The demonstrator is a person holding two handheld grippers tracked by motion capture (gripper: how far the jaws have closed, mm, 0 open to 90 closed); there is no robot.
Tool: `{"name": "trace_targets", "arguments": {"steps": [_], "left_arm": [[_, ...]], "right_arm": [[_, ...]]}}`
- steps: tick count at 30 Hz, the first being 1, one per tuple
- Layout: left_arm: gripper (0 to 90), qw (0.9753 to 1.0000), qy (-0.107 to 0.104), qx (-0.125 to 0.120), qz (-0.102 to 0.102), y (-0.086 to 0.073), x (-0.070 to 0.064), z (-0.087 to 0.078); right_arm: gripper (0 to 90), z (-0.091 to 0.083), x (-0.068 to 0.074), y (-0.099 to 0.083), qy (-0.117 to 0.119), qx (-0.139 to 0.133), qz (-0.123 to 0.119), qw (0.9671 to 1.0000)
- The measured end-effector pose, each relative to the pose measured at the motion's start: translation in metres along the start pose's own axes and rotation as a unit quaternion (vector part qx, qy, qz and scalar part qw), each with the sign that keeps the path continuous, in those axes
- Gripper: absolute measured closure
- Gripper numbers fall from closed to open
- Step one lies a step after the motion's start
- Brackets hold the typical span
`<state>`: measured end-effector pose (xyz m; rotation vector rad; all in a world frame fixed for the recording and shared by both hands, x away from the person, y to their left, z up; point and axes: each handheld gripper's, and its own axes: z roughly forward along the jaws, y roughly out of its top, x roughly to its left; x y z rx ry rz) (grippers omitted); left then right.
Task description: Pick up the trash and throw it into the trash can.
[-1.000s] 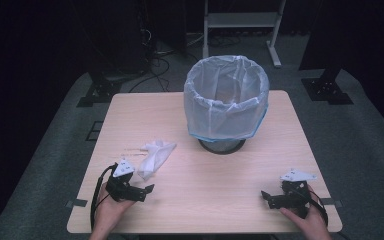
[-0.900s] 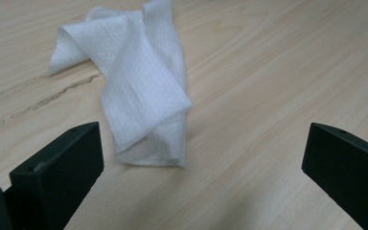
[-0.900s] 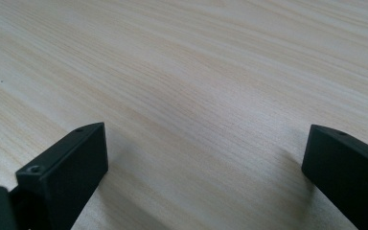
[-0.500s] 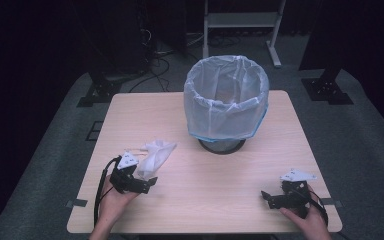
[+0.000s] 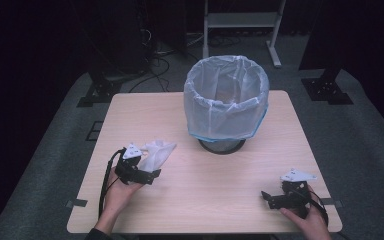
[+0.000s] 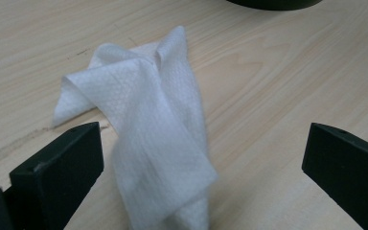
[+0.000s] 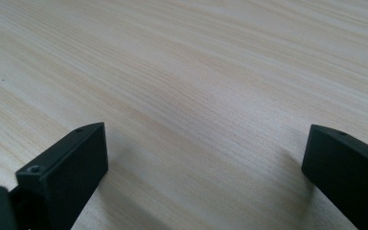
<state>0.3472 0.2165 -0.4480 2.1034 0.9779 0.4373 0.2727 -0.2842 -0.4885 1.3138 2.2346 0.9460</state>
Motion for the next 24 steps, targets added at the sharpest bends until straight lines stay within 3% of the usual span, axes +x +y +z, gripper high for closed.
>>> {"name": "trace_targets", "arguments": {"steps": [11, 13, 18, 21, 24], "left_arm": [[0.0, 0.9999, -0.004, -0.011, -0.007, 0.007, 0.011, 0.019], [0.0, 1.0, -0.006, -0.004, -0.007, 0.009, 0.014, 0.022], [0.0, 0.9998, 0.006, -0.018, -0.005, 0.016, 0.022, 0.032], [0.0, 1.0, 0.006, 0.0, -0.002, 0.019, 0.027, 0.04], [0.0, 0.9999, 0.012, -0.009, 0.004, 0.021, 0.032, 0.044]], "right_arm": [[0.4, 0.0, 0.0, 0.0, 0.0, 0.0, 0.0, 1.0], [0.4, 0.0, 0.0, 0.0, 0.0, 0.0, 0.0, 1.0], [0.4, 0.0, 0.0, 0.0, 0.0, 0.0, 0.0, 1.0], [0.4, 0.0, 0.0, 0.0, 0.0, 0.0, 0.0, 1.0], [0.5, 0.0, 0.0, 0.0, 0.0, 0.0, 0.0, 1.0]]}}
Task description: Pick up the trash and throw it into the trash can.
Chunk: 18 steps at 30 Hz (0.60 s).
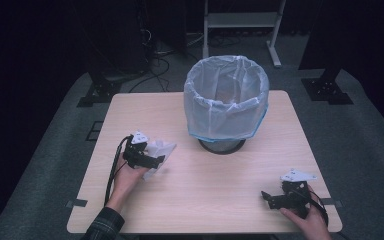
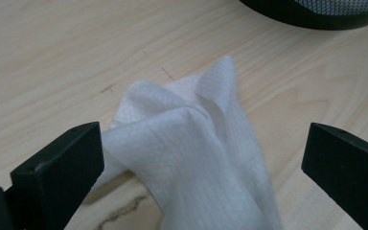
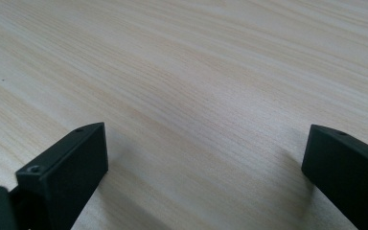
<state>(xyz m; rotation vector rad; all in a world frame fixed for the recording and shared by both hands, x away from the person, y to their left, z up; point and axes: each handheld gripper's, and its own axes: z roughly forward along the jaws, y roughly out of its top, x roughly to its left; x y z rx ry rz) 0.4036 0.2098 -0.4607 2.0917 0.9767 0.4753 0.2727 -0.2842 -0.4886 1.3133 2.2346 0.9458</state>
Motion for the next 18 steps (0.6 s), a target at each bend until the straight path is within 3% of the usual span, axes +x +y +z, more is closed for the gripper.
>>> {"name": "trace_targets", "arguments": {"steps": [3, 9, 18], "left_arm": [[0.0, 1.0, 0.0, -0.005, -0.001, 0.0, 0.003, 0.002], [0.0, 0.9998, -0.009, 0.02, -0.001, -0.003, 0.011, 0.013], [6.3, 0.9985, -0.02, 0.051, 0.002, -0.006, 0.009, 0.017]], "right_arm": [[0.4, 0.0, 0.0, 0.0, 0.0, 0.0, 0.0, 1.0], [0.5, 0.0, 0.0, 0.0, 0.0, 0.0, 0.0, 1.0], [0.4, 0.0, 0.0, 0.0, 0.001, 0.0, -0.001, 1.0]]}}
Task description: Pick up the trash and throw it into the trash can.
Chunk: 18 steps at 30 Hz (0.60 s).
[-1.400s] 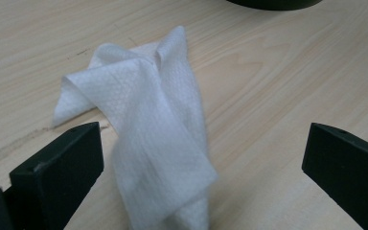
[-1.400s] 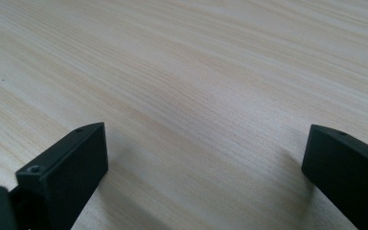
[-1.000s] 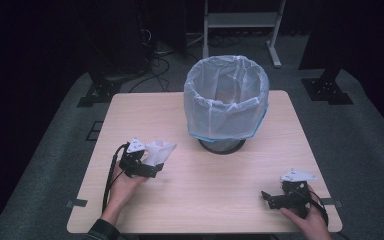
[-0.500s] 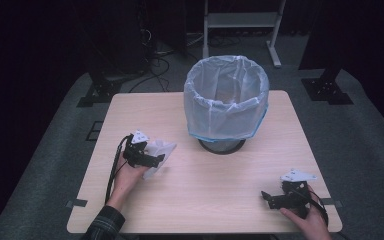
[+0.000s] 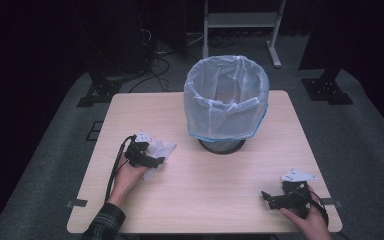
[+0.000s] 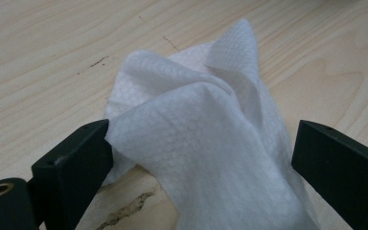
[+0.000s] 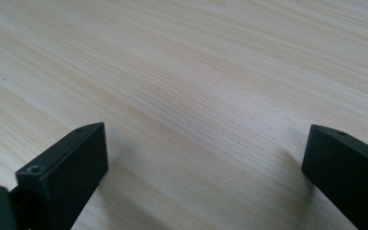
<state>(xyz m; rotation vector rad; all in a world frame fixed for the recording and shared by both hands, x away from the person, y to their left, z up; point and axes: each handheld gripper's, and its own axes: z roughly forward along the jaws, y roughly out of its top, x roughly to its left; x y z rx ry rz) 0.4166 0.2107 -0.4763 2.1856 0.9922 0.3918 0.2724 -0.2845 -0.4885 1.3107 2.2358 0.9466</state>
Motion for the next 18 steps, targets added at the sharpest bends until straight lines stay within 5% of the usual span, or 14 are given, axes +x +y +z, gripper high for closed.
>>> {"name": "trace_targets", "arguments": {"steps": [11, 18], "left_arm": [[44.0, 0.9999, 0.002, -0.009, 0.014, -0.004, -0.006, -0.01], [75.7, 0.9999, -0.003, -0.006, 0.01, -0.004, -0.011, -0.013]], "right_arm": [[0.5, 0.0, 0.0, 0.0, 0.0, 0.0, 0.0, 1.0], [0.5, 0.0, 0.0, 0.0, 0.0, 0.0, 0.0, 1.0]]}}
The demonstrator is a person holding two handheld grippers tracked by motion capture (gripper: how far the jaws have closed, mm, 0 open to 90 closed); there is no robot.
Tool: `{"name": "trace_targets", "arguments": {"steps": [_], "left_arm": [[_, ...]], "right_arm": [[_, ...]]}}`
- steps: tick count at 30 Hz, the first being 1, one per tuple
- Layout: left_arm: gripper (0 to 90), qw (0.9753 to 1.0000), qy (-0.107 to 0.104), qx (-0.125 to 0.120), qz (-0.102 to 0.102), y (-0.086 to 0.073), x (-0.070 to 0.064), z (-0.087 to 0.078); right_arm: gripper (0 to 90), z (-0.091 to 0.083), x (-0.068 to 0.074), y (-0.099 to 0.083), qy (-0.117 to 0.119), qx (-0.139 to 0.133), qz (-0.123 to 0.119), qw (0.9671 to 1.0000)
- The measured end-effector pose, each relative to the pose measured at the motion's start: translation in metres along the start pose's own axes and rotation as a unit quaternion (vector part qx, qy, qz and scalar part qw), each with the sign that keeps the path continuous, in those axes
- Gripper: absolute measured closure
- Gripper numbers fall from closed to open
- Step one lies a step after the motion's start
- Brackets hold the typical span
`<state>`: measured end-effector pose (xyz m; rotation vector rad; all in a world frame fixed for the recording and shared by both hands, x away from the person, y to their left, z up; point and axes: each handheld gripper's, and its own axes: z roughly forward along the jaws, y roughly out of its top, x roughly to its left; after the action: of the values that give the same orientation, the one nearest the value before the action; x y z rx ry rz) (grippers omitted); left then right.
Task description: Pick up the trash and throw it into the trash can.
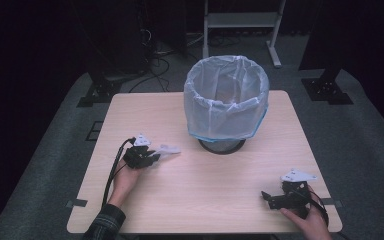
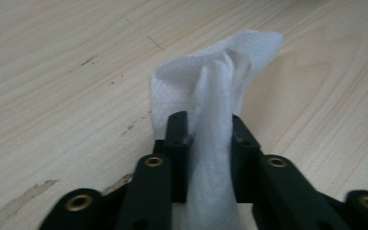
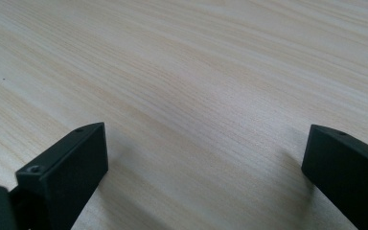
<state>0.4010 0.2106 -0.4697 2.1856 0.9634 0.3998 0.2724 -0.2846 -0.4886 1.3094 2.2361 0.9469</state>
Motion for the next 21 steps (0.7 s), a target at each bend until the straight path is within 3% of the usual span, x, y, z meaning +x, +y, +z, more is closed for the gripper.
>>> {"name": "trace_targets", "arguments": {"steps": [2, 10, 21], "left_arm": [[80.9, 1.0, -0.006, 0.001, -0.004, 0.0, 0.001, 0.0], [81.4, 0.9996, -0.023, -0.005, -0.013, 0.002, 0.0, -0.005], [81.3, 0.9975, -0.048, -0.045, -0.026, 0.017, -0.002, -0.035]], "right_arm": [[0.4, 0.0, 0.0, 0.0, 0.0, 0.0, 0.0, 1.0], [0.4, 0.0, 0.0, 0.0, 0.001, 0.001, 0.0, 1.0], [0.5, 0.0, 0.0, 0.0, 0.001, 0.001, -0.001, 1.0]]}}
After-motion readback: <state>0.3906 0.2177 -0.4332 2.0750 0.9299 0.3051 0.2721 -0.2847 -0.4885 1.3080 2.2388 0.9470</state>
